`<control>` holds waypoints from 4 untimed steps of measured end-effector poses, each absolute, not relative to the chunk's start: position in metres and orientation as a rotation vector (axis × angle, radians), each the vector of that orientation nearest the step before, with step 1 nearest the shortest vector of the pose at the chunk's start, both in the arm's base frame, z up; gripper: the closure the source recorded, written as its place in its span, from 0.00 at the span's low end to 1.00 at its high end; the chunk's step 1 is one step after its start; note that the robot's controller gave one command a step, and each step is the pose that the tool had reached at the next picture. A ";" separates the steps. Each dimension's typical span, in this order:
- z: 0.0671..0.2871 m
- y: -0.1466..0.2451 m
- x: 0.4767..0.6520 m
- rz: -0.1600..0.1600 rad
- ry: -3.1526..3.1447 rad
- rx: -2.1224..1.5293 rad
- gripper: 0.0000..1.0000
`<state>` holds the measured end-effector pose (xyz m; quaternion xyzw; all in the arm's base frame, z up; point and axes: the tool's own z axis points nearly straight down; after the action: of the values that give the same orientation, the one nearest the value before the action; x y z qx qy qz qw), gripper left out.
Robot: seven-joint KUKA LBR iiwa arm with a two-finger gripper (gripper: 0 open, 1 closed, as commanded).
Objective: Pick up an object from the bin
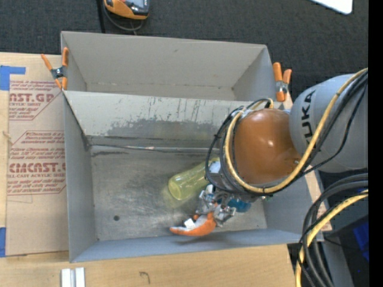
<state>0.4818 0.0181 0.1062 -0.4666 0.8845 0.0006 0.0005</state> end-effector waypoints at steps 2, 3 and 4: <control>0.116 0.019 0.482 0.002 2.778 -1.465 1.00; 0.123 0.019 0.481 0.003 2.780 -1.466 1.00; 0.131 0.019 0.481 0.003 2.779 -1.466 1.00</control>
Offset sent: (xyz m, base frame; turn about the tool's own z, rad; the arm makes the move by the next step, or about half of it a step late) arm -0.0001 0.0001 0.0231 0.0000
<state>0.4813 0.0190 0.1312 -0.4665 0.8845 0.0009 0.0000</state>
